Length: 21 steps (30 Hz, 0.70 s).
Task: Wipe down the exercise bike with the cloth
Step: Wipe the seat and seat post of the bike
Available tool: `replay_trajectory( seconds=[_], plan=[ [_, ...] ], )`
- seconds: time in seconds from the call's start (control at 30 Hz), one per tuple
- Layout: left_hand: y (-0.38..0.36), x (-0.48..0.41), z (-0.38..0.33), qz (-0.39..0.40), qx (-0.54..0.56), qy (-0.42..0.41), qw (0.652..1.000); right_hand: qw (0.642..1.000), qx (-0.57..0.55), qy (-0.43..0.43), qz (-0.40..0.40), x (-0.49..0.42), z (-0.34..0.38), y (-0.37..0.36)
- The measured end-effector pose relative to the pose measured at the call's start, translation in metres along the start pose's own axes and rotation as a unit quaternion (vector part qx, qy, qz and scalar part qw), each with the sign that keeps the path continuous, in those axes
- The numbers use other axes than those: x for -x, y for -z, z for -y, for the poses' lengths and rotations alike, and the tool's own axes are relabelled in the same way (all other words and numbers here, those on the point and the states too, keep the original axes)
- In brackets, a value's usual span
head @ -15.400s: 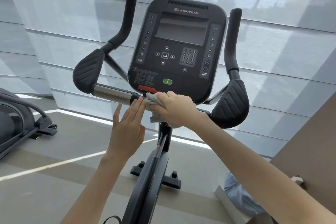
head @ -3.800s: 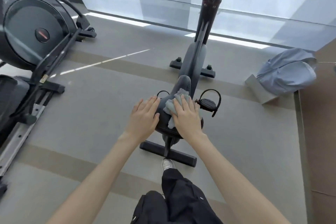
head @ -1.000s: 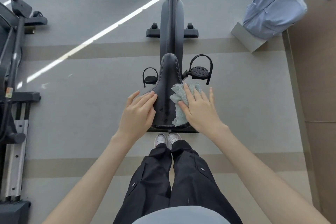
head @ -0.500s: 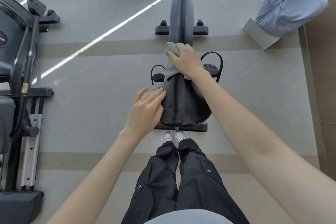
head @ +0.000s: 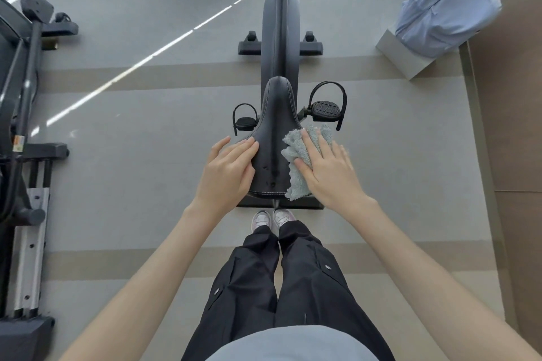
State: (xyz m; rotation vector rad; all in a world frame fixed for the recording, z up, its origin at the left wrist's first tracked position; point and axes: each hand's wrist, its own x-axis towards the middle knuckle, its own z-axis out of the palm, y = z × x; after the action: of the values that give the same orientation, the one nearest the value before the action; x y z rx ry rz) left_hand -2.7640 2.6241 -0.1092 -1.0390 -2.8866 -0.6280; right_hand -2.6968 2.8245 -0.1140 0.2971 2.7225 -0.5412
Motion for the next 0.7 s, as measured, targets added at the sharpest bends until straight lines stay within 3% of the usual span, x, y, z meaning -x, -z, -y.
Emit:
replay_trajectory(
  seconds=[0.33, 0.53, 0.7],
  plan=[
    [-0.002, -0.001, 0.007, -0.007, 0.001, -0.023, 1.0, 0.995, 0.059, 0.048, -0.058, -0.11, 0.047, 0.011],
    [0.002, -0.002, 0.005, 0.012, -0.003, -0.024, 1.0, 0.989, -0.137, -0.02, -0.05, -0.153, 0.05, 0.029],
    [0.006, -0.003, 0.002, 0.03, -0.01, -0.017, 0.999, 0.987, -0.123, -0.076, -0.07, -0.102, 0.045, 0.017]
  ],
)
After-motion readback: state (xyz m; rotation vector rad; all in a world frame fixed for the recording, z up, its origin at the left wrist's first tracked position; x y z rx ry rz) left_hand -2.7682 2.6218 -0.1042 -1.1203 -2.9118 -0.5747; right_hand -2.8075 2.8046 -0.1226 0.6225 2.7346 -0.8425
